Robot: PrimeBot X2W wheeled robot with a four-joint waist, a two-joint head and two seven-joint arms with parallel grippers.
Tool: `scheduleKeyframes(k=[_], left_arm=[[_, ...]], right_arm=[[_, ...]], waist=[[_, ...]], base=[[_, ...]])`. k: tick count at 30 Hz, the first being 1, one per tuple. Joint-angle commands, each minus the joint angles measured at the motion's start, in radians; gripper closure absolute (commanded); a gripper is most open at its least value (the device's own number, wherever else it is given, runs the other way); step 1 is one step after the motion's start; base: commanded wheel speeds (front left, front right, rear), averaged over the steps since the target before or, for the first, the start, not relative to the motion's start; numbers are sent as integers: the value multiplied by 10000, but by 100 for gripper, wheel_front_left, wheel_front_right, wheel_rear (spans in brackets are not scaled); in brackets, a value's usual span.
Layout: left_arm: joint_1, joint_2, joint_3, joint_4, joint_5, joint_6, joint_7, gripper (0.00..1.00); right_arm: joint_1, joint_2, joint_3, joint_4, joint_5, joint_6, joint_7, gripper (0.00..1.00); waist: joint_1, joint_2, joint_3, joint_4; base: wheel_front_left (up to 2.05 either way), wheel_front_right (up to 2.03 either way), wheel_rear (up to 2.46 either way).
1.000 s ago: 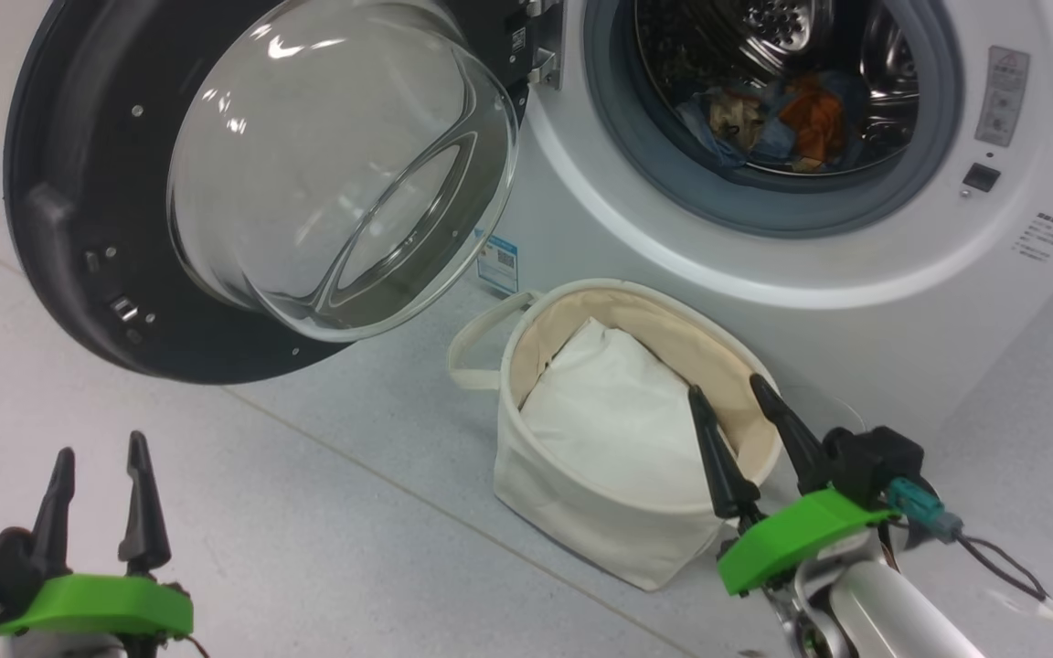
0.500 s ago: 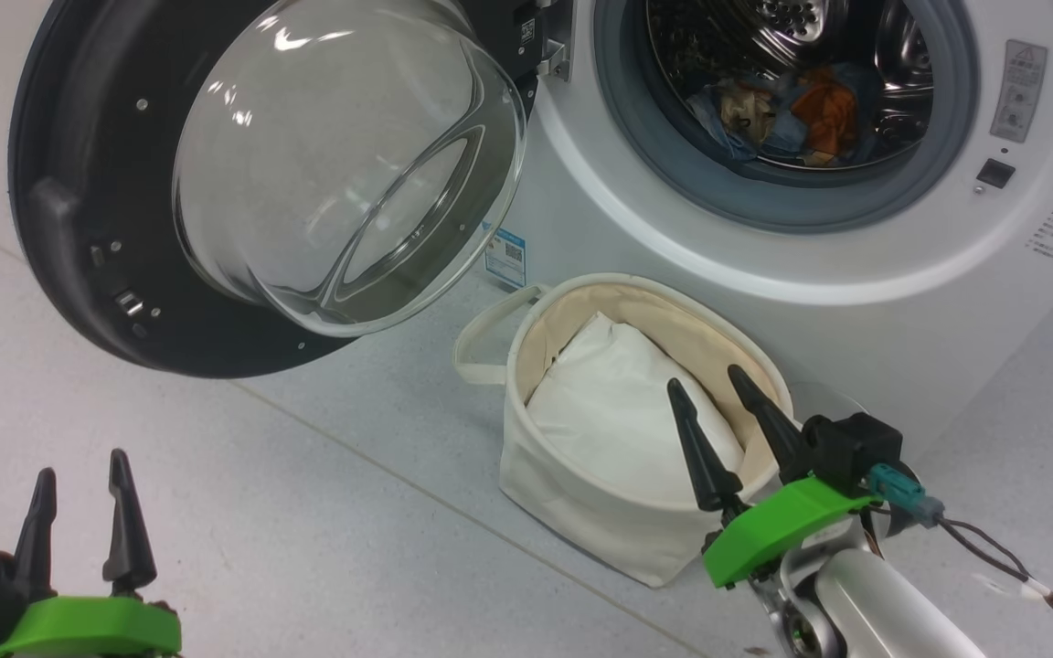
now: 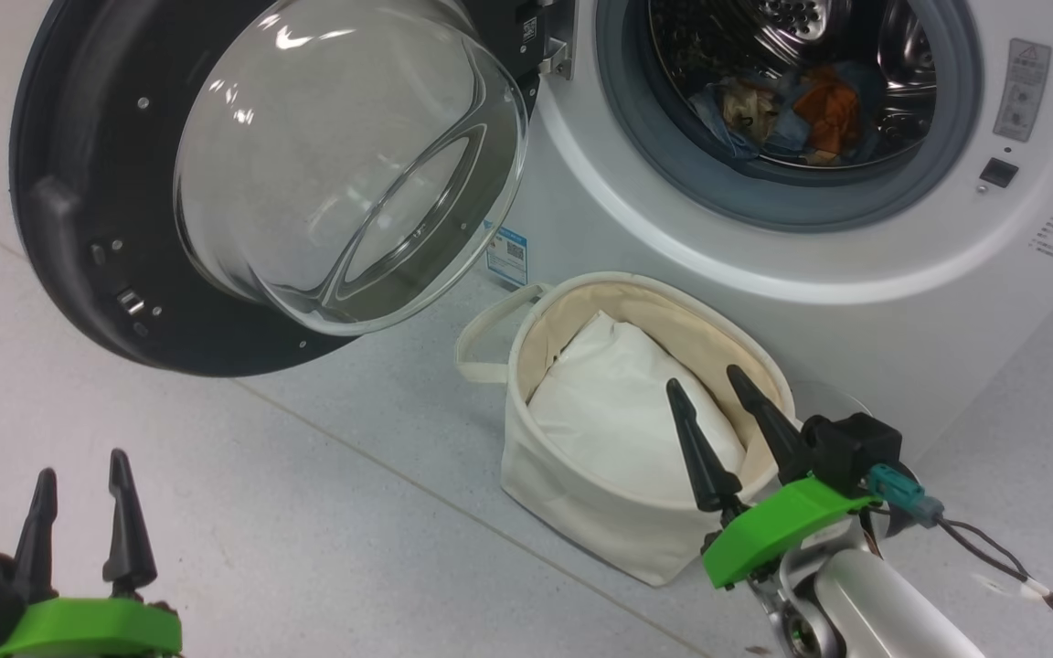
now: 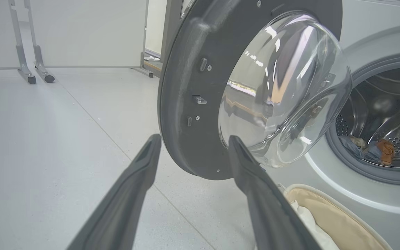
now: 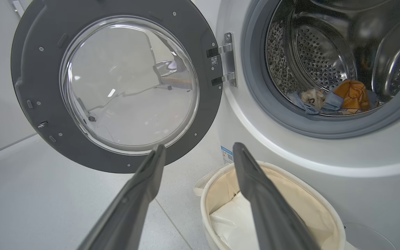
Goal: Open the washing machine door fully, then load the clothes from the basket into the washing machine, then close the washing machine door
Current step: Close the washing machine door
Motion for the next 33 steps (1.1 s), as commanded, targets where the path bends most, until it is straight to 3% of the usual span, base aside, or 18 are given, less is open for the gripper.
scheduleKeyframes(k=[1,6,7,8,13,18,24,29,33], left_arm=[[-282,146,325,-453,54,-49,-47,0],[-411,124,273,-1051,-672,-193,-47,0],[-418,225,197,-1197,-802,-209,-47,85],[-437,333,89,-1301,-956,-220,-47,100],[-1186,1030,130,-2155,-2889,-233,311,100],[-2723,1876,1121,-2020,-5206,-131,1908,100],[-4956,2686,2224,601,-7343,752,3786,100],[-6225,3327,2551,2969,-8285,950,4959,100],[-6674,3701,2696,3989,-8673,819,5501,100]], right_arm=[[-404,-8,138,-312,12,4,-126,0],[-352,-32,68,-322,5,4,-126,0],[-326,-41,43,-324,-6,4,-126,0],[-298,-54,19,-325,-23,4,-126,0],[-187,-116,-112,-345,-82,4,-126,0],[-82,-245,-280,-377,-181,4,-126,0],[83,-435,-526,-490,-359,4,-126,0],[311,-596,-788,-649,-549,4,-126,0],[283,-696,-816,-721,-649,4,-126,0]], waist=[[0,0,-2,-1],[0,0,-49,-25],[0,0,-59,-35],[0,0,-66,-45],[0,0,-75,-91],[0,0,3,-183],[0,0,239,-356],[0,0,494,-666],[0,0,723,-987]], base=[[0,0,0],[0,0,0],[0,0,0],[0,0,0],[0,0,0],[0,0,0],[0,0,0],[0,0,0],[0,0,0]])
